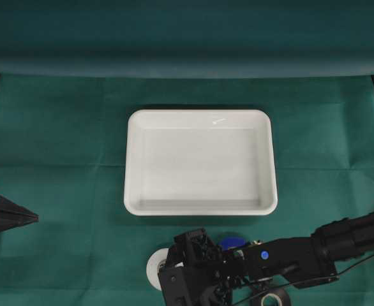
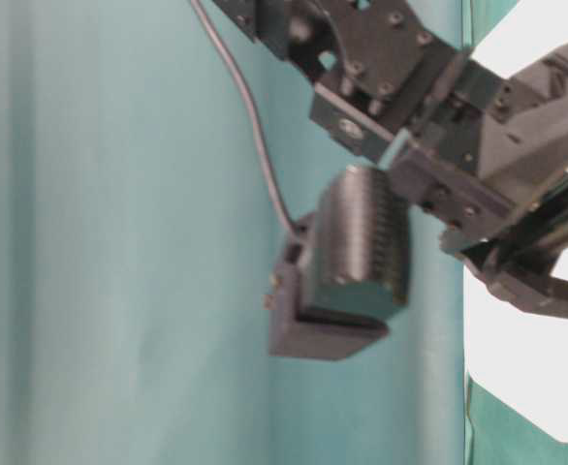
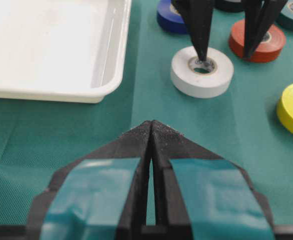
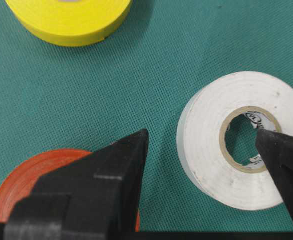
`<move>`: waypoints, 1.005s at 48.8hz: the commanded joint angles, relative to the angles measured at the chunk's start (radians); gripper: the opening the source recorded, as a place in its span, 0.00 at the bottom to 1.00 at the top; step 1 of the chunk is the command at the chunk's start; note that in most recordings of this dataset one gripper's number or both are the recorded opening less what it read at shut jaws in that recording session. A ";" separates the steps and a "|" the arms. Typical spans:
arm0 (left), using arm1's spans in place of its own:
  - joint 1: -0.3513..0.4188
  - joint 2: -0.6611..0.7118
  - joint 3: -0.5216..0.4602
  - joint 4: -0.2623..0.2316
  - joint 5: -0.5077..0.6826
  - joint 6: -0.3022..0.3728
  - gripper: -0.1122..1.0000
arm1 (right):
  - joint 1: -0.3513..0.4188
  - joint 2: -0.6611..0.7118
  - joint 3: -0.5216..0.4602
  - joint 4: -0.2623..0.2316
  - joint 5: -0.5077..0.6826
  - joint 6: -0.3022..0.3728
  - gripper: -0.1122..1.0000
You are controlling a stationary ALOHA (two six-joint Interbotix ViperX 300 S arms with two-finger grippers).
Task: Put the tape into the white case with the right arm.
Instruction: 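Move the right gripper to the white tape roll and grasp it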
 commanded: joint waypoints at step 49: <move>0.002 0.008 -0.011 -0.002 -0.008 0.000 0.10 | 0.003 0.026 -0.080 -0.006 0.048 0.000 0.12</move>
